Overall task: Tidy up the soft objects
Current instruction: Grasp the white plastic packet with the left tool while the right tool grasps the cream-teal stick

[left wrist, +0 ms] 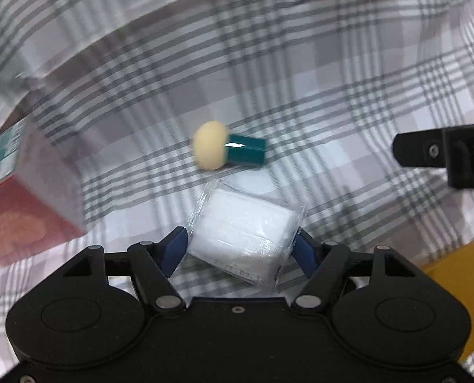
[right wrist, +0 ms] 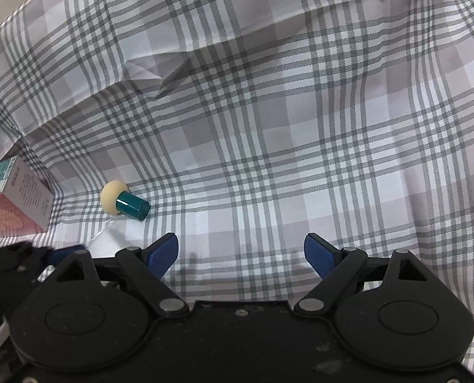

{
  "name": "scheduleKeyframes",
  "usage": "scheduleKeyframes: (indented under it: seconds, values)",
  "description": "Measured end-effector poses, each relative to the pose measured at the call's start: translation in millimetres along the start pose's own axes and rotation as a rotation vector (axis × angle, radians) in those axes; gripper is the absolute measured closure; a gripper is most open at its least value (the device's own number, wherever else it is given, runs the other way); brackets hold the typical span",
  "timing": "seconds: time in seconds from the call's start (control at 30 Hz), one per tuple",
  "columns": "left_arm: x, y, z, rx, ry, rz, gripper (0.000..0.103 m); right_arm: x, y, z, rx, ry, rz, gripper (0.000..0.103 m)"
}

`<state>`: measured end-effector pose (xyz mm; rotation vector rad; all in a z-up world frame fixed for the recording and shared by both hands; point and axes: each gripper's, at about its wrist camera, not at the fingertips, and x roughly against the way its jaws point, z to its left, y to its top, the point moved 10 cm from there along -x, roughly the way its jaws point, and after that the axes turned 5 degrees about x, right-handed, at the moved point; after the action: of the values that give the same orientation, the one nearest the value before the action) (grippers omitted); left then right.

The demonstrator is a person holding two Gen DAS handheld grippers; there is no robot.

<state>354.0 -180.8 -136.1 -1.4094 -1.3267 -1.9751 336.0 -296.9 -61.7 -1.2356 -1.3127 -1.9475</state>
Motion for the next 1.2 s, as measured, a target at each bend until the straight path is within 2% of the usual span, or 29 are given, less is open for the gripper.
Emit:
scheduleKeyframes:
  seconds: [0.2, 0.37, 0.5, 0.73, 0.97, 1.0, 1.2]
  values:
    - [9, -10, 41, 0.124, 0.073, 0.009, 0.036, -5, 7, 21, -0.012, 0.017, 0.004, 0.017]
    - [12, -16, 66, 0.194, 0.086, 0.024, 0.036, -15, 17, 55, -0.022, 0.045, -0.013, 0.017]
    - [14, -20, 78, 0.216, 0.089, 0.021, 0.036, -28, 23, 83, -0.044, 0.072, 0.005, 0.017]
    - [26, -34, 95, 0.231, 0.085, 0.002, 0.036, -52, 38, 119, -0.068, 0.067, 0.001, 0.017]
    - [31, -41, 103, 0.241, 0.077, -0.001, 0.036, -83, 41, 142, -0.063, 0.016, 0.033, 0.018]
    - [31, -41, 103, 0.240, 0.078, -0.002, 0.036, -87, 40, 144, -0.061, 0.006, 0.037, 0.020]
    - [36, -45, 110, 0.244, 0.083, -0.002, 0.036, -109, 37, 153, -0.057, -0.003, 0.069, 0.042]
